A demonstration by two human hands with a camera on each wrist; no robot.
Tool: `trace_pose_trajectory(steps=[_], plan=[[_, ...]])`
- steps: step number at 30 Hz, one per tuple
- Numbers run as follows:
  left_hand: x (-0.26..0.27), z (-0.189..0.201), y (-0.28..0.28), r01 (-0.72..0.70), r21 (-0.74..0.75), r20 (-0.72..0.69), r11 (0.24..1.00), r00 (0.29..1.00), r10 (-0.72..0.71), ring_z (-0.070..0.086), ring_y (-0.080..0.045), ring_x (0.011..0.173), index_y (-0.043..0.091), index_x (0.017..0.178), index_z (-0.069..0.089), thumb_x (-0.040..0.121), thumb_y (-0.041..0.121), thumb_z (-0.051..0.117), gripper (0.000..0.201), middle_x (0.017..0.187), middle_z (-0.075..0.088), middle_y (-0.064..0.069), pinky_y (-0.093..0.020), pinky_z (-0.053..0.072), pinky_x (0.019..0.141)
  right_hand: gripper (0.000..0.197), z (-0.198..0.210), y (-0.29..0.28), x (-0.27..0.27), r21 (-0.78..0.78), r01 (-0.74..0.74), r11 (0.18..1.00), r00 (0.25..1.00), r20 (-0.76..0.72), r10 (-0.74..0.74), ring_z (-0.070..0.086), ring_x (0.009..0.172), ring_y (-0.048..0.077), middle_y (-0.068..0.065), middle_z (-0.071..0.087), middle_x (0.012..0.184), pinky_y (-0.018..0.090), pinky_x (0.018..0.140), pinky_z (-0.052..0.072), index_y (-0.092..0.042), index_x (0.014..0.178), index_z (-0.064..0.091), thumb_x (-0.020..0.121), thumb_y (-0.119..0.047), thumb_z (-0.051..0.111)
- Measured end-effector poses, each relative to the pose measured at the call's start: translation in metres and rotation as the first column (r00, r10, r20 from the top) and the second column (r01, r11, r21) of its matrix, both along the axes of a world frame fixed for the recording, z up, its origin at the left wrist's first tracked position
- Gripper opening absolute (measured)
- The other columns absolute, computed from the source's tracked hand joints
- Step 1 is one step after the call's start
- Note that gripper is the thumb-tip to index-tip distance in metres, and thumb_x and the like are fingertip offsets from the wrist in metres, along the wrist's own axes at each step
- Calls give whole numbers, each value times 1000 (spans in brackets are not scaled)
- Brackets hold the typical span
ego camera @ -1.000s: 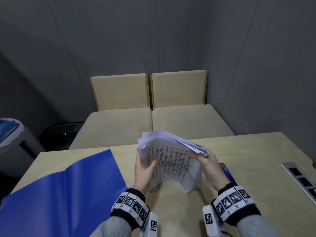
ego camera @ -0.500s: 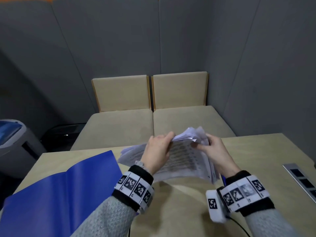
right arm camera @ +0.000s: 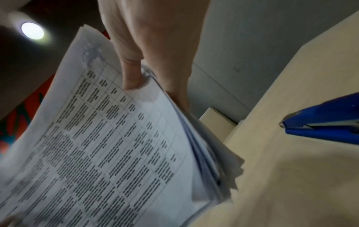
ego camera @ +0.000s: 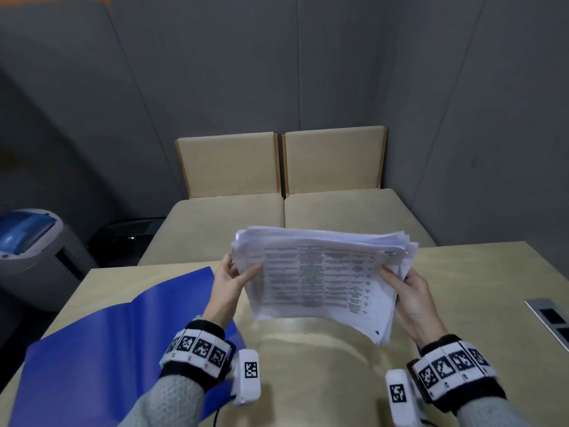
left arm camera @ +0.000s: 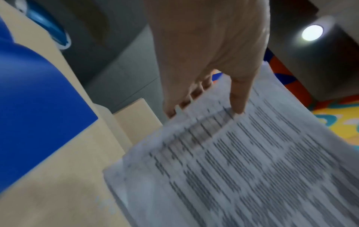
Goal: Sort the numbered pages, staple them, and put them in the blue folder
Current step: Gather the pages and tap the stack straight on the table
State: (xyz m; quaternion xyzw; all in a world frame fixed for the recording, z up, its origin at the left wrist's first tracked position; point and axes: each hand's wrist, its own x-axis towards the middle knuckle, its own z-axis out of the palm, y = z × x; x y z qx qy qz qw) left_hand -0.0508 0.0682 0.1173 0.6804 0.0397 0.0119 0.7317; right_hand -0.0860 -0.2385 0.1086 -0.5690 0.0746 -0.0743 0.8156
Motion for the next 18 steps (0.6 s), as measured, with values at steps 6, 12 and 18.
trace_pose_trajectory(steps=[6,12,18], plan=[[-14,-39,-12,-65,83,-11,994,998,66,64,-23,99,16,111,55,77,13,72,38,105,66,-6,-32,54,78,46,-17,3,0,-191,-127,973,982,-165,96,66,97,24,11,69,107,32,76,52,-7,113,56,72,2,76],[-15,-49,-34,-152,60,-13,987,988,153,65,-17,94,21,102,56,90,9,60,17,96,66,2,-15,52,64,21,-33,36,4,-66,25,997,965,-258,-42,71,79,23,14,71,98,37,63,56,-10,107,61,88,0,60],[-17,-45,-32,-207,74,0,976,978,208,58,-14,102,22,116,45,88,20,63,33,109,59,-1,-24,47,74,43,-16,32,5,-201,36,979,992,-109,-59,64,90,4,3,62,109,15,61,51,-15,121,47,85,-6,67]])
